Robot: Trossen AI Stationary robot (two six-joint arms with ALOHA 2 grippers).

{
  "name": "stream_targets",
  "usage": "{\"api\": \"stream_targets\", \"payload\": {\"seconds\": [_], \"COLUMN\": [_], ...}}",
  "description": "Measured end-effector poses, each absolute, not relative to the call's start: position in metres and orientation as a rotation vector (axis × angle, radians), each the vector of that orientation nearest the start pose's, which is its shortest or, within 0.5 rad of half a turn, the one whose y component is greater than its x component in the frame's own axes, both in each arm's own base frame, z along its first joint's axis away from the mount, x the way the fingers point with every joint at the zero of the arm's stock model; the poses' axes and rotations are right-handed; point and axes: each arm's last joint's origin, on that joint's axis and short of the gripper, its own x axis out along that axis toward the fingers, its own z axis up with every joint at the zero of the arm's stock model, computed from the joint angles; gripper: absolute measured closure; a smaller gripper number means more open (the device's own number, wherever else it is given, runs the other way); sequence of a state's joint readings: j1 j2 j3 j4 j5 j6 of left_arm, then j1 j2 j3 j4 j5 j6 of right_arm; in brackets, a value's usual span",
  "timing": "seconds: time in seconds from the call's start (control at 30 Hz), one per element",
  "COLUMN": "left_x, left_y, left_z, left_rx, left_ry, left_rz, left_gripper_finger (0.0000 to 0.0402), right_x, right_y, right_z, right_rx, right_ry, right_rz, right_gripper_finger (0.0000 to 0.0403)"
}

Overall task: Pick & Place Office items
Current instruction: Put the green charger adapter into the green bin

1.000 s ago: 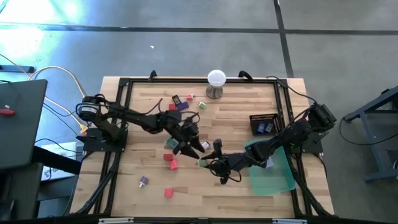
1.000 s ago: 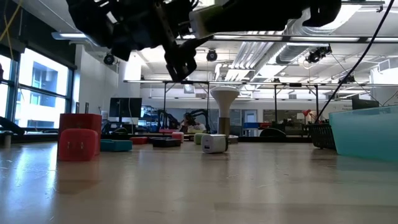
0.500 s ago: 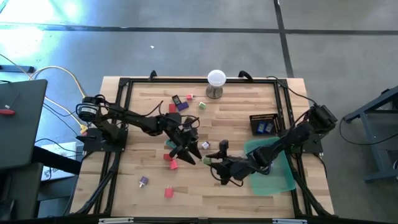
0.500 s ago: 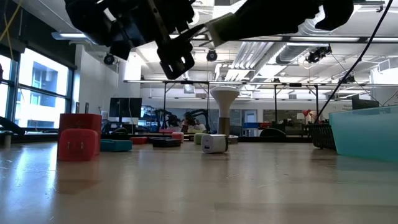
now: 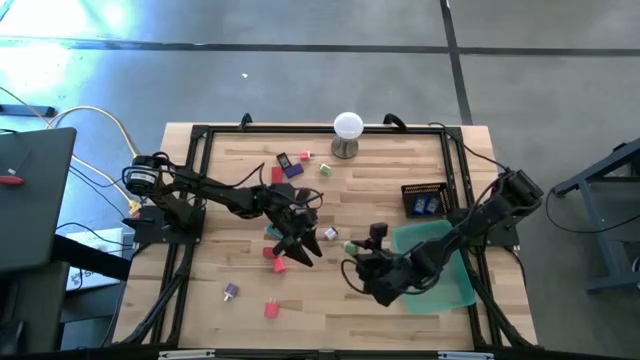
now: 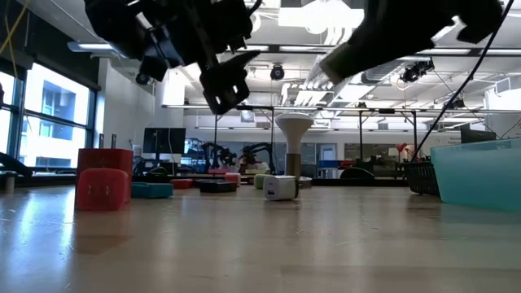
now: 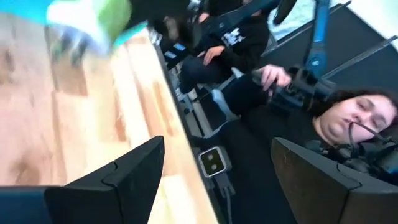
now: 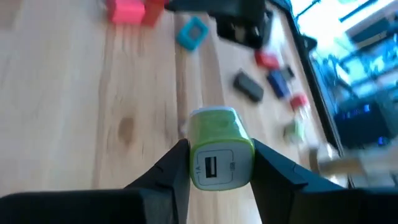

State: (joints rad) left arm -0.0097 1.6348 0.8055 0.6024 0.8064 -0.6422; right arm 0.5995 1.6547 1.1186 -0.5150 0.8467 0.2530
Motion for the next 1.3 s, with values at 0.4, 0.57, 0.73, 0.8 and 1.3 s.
{"api": "stream_targets", "payload": {"seconds": [0.4, 0.57, 0.73, 0.8, 1.3], "left_x": [0.331, 0.331, 0.331, 0.331, 0.331], "left_y": [-0.023, -0.023, -0.023, -0.023, -0.023], "left_z": [0.202, 0.201, 0.201, 0.201, 0.201], "left_rx": [-0.68, -0.67, -0.67, -0.671, -0.67], "left_ry": [0.504, 0.508, 0.51, 0.511, 0.507], "left_rz": [-0.681, -0.681, -0.68, -0.68, -0.67], "left_gripper_finger": [0.0113, 0.0113, 0.0113, 0.0113, 0.0113], "right_x": [0.221, 0.184, 0.165, 0.159, 0.16], "right_y": [0.181, 0.183, 0.188, 0.185, 0.165], "right_z": [0.233, 0.239, 0.231, 0.222, 0.19], "right_rx": [-0.226, -0.141, -0.075, -0.036, 0.056], "right_ry": [1.043, 1.06, 1.028, 1.047, 1.15], "right_rz": [-0.501, -0.742, -0.814, -0.868, -0.98], "right_gripper_finger": [0.0282, 0.0282, 0.0279, 0.0274, 0.0271]}}
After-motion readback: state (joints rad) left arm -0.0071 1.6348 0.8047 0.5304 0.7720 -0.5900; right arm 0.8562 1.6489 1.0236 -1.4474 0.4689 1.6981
